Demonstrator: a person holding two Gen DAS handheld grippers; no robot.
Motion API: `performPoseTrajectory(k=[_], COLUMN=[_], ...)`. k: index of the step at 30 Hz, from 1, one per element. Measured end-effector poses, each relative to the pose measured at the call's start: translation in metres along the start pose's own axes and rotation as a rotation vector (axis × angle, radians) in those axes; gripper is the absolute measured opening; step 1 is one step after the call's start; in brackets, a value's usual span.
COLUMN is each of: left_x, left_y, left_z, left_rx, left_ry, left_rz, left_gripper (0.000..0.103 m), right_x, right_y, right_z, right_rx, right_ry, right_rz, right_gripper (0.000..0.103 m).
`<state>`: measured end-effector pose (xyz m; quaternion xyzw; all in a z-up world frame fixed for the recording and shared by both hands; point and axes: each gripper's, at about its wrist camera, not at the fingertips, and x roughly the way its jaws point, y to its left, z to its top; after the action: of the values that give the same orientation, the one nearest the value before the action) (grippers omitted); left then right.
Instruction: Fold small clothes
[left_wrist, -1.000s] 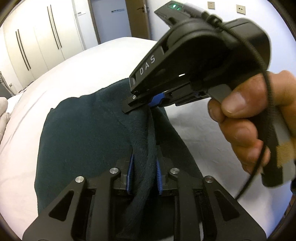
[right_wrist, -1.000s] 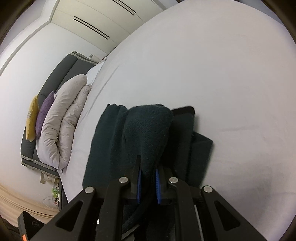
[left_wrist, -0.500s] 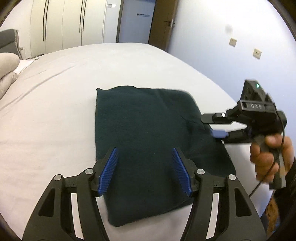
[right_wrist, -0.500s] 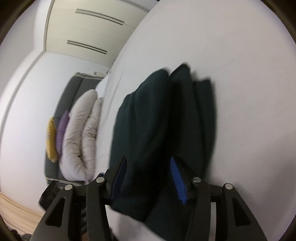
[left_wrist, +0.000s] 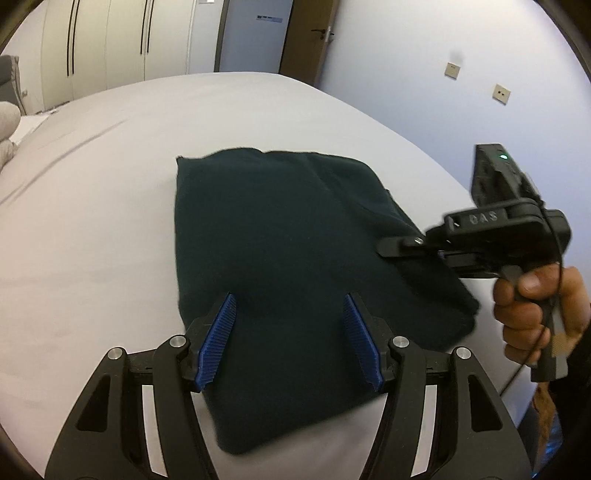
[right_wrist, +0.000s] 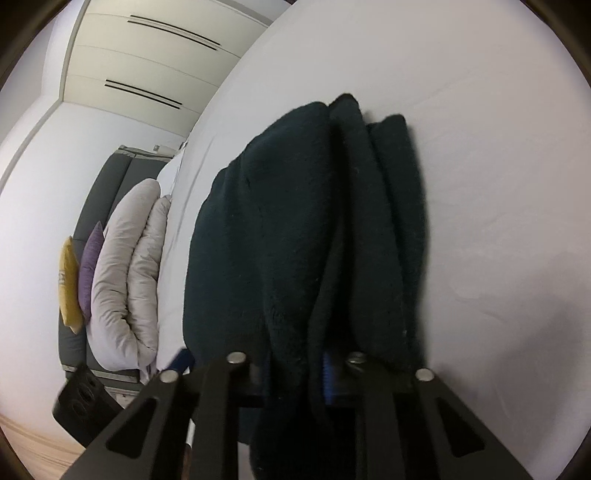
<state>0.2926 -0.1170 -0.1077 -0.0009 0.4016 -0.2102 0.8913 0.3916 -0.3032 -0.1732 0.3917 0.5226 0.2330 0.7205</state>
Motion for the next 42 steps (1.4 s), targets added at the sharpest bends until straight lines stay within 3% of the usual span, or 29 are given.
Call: performPoseTrajectory(k=[7, 17, 22, 25, 28, 31, 33, 37, 40, 42], left_x=[0.032, 0.047, 0.062, 0.056, 0.035, 0.035, 0.056, 0.063, 0.065, 0.064], left_y=[-0.011, -0.017, -0.015, -0.012, 0.002, 0.020, 0.030, 0.040, 0.041, 0.041], left_z=[0.010, 0.005, -0.002, -0.007, -0.002, 0.007, 0.005, -0.002, -0.003, -0.003], left_rx=[0.013, 0.105, 0.158, 0.175, 0.112, 0.080, 0.081, 0.076, 0.084, 0.095], left_ry=[-0.002, 0.007, 0.018, 0.004, -0.031, -0.037, 0.046, 0.037, 0.036, 0.029], left_rz=[0.029, 0.018, 0.073, 0.068, 0.039, 0.082, 0.104, 0.120, 0.124, 0.128], left_gripper=[0.059, 0.060, 0.061, 0.061, 0.061, 0.061, 0.061, 0.063, 0.063, 0.063], right_x=[-0.029, -0.043, -0.027, -0.027, -0.034, -0.046, -0.050, -0.055, -0.050, -0.053], right_y=[-0.004, -0.034, -0.052, -0.061, -0.061, -0.050, -0.048, -0.035, -0.030, -0.035], right_z=[-0.002, -0.020, -0.012, -0.011, -0.016, -0.023, -0.025, -0.035, -0.050, -0.052], right_rx=[-0.029, 0.050, 0.068, 0.072, 0.075, 0.037, 0.047, -0.005, -0.044, -0.034], right_ry=[-0.069, -0.123, -0.087, -0.090, -0.093, -0.089, -0.084, -0.078, -0.051, -0.069], right_rz=[0.011, 0.062, 0.061, 0.091, 0.095, 0.062, 0.039, 0.003, -0.054, -0.070], right_gripper=[0.014, 0.013, 0.013, 0.011, 0.014, 0.016, 0.020, 0.022, 0.010, 0.008])
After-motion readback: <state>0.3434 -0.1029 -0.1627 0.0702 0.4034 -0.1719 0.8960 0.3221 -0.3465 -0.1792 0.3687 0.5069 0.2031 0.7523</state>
